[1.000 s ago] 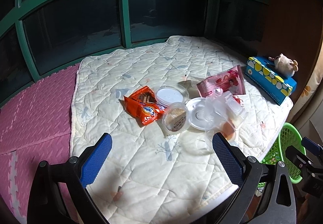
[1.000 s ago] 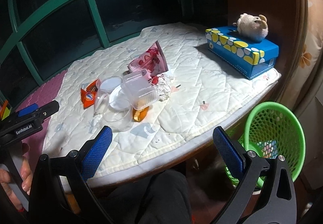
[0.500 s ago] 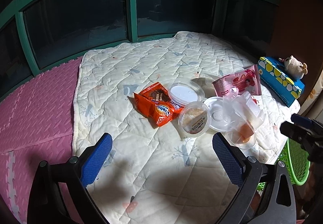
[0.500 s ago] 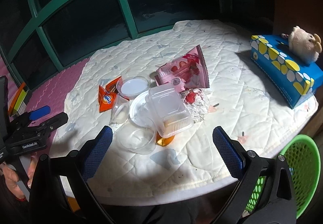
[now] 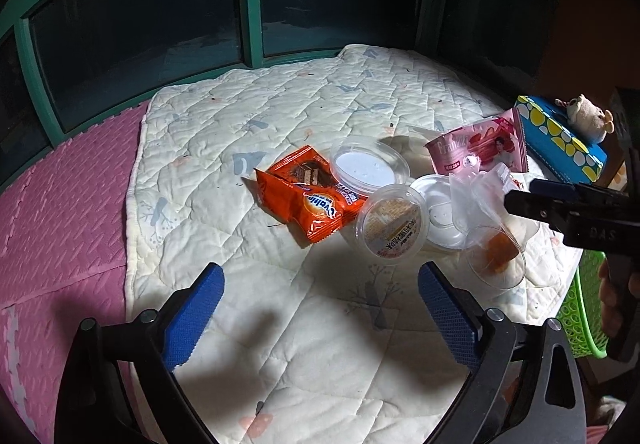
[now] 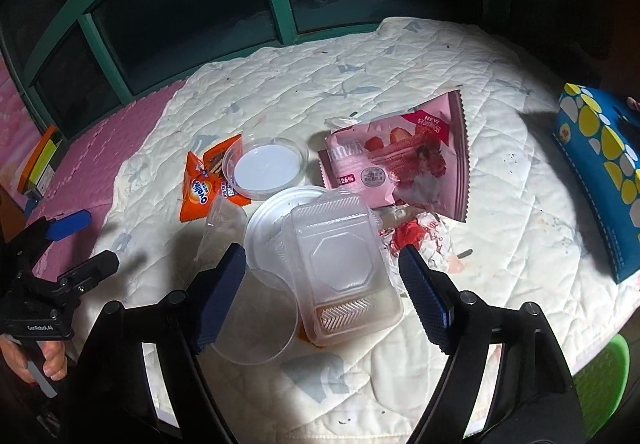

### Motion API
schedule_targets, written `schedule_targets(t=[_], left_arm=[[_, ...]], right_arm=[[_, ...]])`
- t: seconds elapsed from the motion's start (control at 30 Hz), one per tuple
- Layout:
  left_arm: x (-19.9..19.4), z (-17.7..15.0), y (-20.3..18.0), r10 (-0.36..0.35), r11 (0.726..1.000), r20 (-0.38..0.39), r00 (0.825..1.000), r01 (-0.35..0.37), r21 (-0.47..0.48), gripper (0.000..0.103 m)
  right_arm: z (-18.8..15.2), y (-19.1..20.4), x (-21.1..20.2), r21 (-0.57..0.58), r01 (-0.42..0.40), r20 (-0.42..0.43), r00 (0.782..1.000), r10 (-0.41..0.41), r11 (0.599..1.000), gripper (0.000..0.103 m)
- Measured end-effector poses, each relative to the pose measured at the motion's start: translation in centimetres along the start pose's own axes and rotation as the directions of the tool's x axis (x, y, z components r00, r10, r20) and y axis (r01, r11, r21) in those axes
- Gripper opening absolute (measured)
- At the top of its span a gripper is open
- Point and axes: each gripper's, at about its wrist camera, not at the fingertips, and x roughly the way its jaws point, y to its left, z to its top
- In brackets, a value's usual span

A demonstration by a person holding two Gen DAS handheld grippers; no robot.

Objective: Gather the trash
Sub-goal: 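Reach the right tool to the clear plastic food box and grasp it, then carry the box to the green wastebasket with the right tool while the left tool grasps a clear cup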

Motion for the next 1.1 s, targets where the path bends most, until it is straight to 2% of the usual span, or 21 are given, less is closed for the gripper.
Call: schedule_targets(t=[0.07,0.27,0.43,0.6,0.83,1.1], left_arm=[[0.5,0.2,-0.2,-0.029,1.000,-0.015,0.999,0.029,0.002,0.082],[1.7,0.7,-1.7,-0.088,0.995,-0.031,0.996,0.089,0.044,0.074],[3.3,0.9,-3.1,-0.128,0.987,-0.066,0.990,0.133,0.090,0.068],[5.1,1.1,-4.1,-0.179,0.975,-0.098,0.979,0.190,0.114,0.062],[6.8,1.4,-5.2,-0.214,0.960,-0.122,0.969,0.232,0.159,0.045],[7.8,1.9,-5.4,-0.279,0.939,-0.141,0.950,0.301,0.167,0.033]], right_arm=[[0.4,-0.2,0.5,-0.002,0.006,-0.008,1.000,-0.006,1.000,0.078],[0.7,-0.8,1.6,-0.004,-0.002,-0.041,0.999,0.002,1.000,0.069],[0.6,-1.1,1.9,0.008,-0.013,-0.046,0.999,0.014,1.000,0.052],[0.5,-1.3,1.4,0.023,-0.009,-0.021,1.000,0.010,1.000,0.051],[0.2,-1.9,-1.2,0.067,-0.029,0.037,0.999,0.026,0.997,0.051],[-1.1,-1.6,-4.1,0.091,-0.028,0.095,0.995,0.019,0.995,0.051]])
